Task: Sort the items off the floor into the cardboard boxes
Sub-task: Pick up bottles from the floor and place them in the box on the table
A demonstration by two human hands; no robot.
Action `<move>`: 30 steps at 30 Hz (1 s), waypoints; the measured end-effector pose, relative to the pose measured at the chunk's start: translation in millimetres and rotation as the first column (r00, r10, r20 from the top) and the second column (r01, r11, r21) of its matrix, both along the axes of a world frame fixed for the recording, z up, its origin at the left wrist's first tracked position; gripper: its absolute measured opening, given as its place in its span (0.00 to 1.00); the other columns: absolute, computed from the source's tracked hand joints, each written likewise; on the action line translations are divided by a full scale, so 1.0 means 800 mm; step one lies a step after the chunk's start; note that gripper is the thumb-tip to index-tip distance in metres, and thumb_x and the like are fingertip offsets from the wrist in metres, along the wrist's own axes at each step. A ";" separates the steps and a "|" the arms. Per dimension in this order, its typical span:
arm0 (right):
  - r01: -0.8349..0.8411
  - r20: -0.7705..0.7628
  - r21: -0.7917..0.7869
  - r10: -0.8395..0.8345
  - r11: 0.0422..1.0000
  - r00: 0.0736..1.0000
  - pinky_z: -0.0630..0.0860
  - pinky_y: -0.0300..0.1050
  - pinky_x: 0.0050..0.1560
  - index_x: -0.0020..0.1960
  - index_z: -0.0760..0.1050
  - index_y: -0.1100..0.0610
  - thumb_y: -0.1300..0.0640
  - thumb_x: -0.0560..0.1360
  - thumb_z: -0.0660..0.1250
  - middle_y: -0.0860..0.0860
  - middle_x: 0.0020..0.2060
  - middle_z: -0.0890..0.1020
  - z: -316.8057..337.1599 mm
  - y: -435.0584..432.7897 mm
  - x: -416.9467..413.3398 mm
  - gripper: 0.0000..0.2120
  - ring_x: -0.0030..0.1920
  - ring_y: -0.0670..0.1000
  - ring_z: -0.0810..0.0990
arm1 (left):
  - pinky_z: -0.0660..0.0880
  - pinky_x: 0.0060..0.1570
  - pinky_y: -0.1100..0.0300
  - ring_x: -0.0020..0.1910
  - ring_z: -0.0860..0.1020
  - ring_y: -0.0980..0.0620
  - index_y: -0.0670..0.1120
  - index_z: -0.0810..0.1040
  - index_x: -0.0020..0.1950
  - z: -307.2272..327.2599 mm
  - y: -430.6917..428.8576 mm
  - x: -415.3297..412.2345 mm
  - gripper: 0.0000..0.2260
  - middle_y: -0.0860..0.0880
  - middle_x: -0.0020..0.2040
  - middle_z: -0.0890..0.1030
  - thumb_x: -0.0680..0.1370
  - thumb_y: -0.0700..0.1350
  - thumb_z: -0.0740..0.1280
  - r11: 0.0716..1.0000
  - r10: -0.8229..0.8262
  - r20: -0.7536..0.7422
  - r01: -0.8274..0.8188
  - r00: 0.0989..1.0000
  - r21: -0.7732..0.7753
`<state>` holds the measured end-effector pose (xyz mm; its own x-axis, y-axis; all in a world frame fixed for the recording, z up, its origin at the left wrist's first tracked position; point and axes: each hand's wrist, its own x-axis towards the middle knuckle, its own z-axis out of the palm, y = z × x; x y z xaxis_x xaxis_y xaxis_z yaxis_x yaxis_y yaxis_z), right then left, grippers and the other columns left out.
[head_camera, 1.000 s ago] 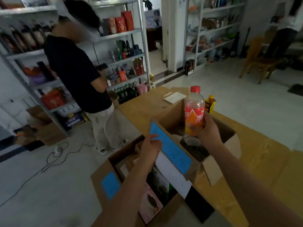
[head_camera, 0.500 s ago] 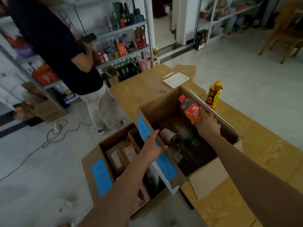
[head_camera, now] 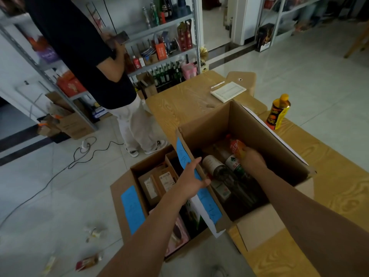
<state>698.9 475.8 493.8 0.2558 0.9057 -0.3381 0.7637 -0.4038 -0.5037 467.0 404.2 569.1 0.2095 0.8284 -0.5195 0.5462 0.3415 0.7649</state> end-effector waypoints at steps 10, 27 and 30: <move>0.030 -0.101 0.221 -0.008 0.975 0.995 0.72 0.55 0.65 0.72 0.68 0.50 0.60 0.79 0.61 0.54 0.66 0.75 0.037 -0.029 -0.028 0.22 0.64 0.57 0.75 | 0.67 0.51 0.65 0.65 0.66 0.54 0.58 0.55 0.77 0.007 -0.008 -0.001 0.34 0.51 0.76 0.60 0.77 0.44 0.69 1.000 0.024 0.066 -0.025 0.998 0.016; 0.014 -0.153 0.428 0.057 0.904 0.987 0.76 0.40 0.44 0.73 0.65 0.49 0.57 0.79 0.64 0.50 0.62 0.77 0.175 -0.180 -0.246 0.23 0.51 0.47 0.78 | 0.73 0.54 0.60 0.65 0.72 0.50 0.51 0.70 0.69 0.080 -0.129 -0.200 0.20 0.50 0.68 0.72 0.78 0.41 0.67 0.940 0.168 0.236 -0.227 0.957 0.253; -0.015 -0.210 0.490 0.135 0.872 0.968 0.73 0.46 0.60 0.73 0.67 0.52 0.57 0.79 0.64 0.51 0.65 0.75 0.196 -0.223 -0.315 0.23 0.64 0.53 0.75 | 0.74 0.48 0.61 0.54 0.78 0.55 0.50 0.75 0.61 0.093 -0.159 -0.266 0.11 0.52 0.58 0.79 0.79 0.44 0.66 0.891 0.237 0.275 -0.321 0.932 0.319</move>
